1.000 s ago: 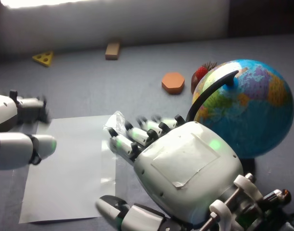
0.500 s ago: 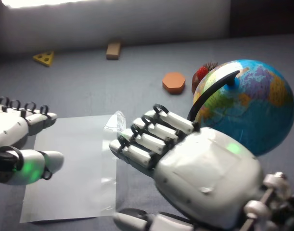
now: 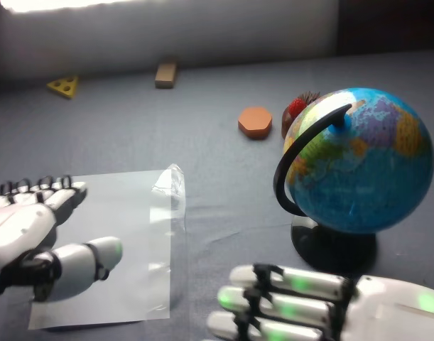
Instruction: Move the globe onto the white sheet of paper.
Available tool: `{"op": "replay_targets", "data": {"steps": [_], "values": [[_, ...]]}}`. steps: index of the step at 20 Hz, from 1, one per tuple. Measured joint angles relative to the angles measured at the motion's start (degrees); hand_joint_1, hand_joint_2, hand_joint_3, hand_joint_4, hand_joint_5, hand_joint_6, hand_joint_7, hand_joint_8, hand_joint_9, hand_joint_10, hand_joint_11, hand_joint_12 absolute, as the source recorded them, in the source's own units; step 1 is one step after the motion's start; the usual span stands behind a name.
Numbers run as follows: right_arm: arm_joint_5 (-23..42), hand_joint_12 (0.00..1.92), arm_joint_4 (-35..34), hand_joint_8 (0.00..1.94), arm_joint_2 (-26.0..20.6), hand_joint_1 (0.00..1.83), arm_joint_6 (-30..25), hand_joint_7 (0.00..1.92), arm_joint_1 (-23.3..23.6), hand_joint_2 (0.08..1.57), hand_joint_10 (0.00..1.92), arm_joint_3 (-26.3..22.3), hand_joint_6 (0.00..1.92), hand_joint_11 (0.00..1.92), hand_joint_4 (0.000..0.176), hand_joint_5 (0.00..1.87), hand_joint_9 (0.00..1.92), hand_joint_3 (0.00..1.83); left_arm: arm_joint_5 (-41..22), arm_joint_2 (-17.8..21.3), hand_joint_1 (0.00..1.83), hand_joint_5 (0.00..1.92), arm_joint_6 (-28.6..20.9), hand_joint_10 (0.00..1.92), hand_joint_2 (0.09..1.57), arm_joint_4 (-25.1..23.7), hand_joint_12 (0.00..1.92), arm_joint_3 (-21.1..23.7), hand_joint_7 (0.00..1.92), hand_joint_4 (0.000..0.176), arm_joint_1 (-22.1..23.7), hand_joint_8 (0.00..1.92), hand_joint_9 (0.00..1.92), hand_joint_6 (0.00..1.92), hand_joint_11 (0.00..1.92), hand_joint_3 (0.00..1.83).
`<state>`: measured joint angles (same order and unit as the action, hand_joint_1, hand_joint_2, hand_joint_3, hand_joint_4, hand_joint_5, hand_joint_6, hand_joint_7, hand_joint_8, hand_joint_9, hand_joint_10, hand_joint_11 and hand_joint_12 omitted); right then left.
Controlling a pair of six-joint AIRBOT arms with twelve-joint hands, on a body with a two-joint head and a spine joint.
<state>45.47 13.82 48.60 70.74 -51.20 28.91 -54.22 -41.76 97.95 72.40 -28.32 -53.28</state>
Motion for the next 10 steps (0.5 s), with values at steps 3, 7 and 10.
{"op": "replay_targets", "data": {"steps": [3,7,10], "values": [[4.3,0.31,9.9,0.00,-2.1,0.00,-5.9,0.16,-4.3,1.20,0.00,2.8,0.01,0.00,0.000,0.19,0.13,0.00,-8.5,-2.1,0.00,0.00,-6.3,0.00,1.25,-6.2,0.00,0.8,0.00,0.014,-6.4,0.00,0.00,0.00,0.00,0.00],[9.6,0.32,17.8,0.00,-4.1,0.00,-12.3,0.15,-10.3,1.20,0.00,8.3,0.01,0.00,0.000,0.18,0.13,0.00,-13.6,-5.4,0.00,0.00,-6.7,0.00,1.24,-12.2,0.00,1.4,0.00,0.010,-11.0,0.00,0.00,0.00,0.00,0.00],[15.1,0.34,23.6,0.00,-4.7,0.00,-16.5,0.16,-14.8,1.20,0.00,13.4,0.01,0.00,0.000,0.21,0.13,0.00,-17.8,-9.1,0.00,0.00,-8.3,0.00,1.24,-13.8,0.00,1.2,0.00,0.009,-14.8,0.00,0.00,0.00,0.00,0.00]]}}
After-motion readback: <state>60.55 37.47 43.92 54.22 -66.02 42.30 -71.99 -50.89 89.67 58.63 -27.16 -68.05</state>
